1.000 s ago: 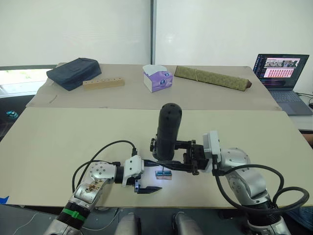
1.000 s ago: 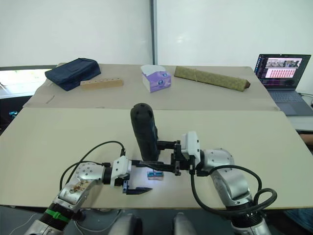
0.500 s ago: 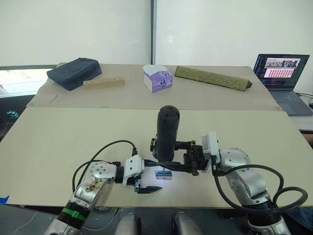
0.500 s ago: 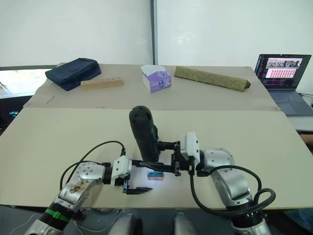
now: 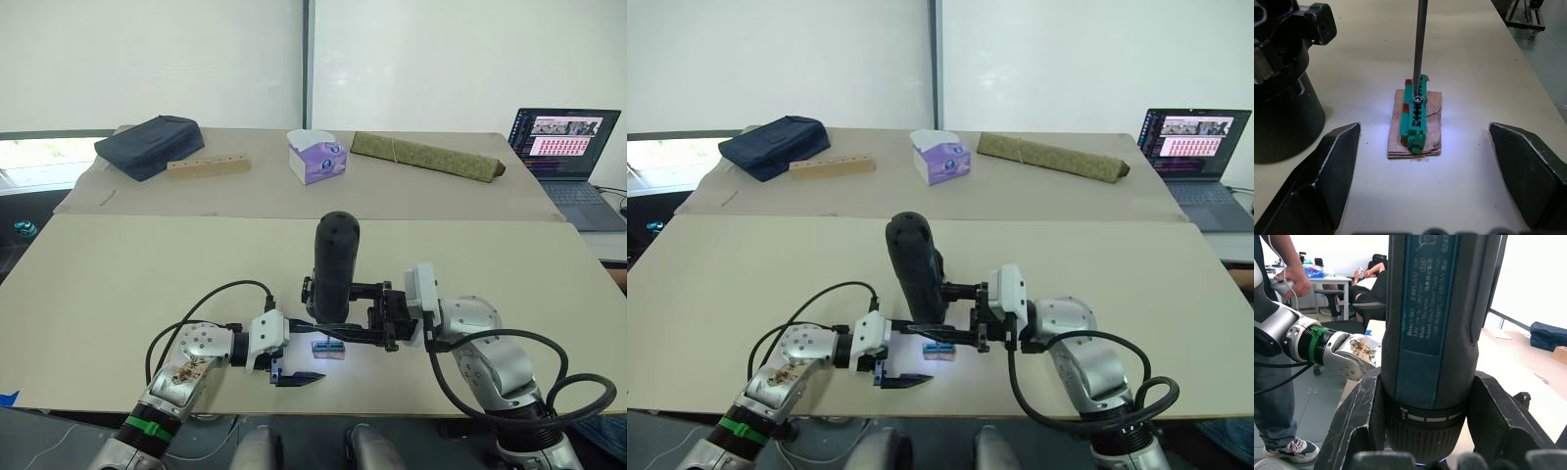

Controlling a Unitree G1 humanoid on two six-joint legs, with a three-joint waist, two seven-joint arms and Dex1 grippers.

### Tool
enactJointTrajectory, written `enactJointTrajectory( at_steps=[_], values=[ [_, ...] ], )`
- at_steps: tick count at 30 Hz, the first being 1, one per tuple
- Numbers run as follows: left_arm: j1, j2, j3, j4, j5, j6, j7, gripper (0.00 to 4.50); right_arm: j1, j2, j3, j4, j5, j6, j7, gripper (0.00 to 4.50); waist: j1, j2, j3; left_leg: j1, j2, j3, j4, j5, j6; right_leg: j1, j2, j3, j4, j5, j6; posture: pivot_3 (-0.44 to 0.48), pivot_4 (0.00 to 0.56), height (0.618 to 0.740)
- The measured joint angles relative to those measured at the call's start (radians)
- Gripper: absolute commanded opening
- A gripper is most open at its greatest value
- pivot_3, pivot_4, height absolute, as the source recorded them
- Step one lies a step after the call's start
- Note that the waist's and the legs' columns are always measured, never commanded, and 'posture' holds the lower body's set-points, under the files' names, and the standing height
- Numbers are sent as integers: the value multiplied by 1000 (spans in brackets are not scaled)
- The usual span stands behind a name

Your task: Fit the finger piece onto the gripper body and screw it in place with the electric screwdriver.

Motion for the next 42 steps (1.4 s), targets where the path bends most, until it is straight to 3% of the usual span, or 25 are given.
enactJointTrajectory(
  at_steps=[42],
  values=[
    [4,-3,-3,-2,0,2,7,4422,0,-2,13,1,1,2,0,1921,1,0,0,0,0,0,0,0,0,0,0,0,0,0,0,0,150,740]
  ],
)
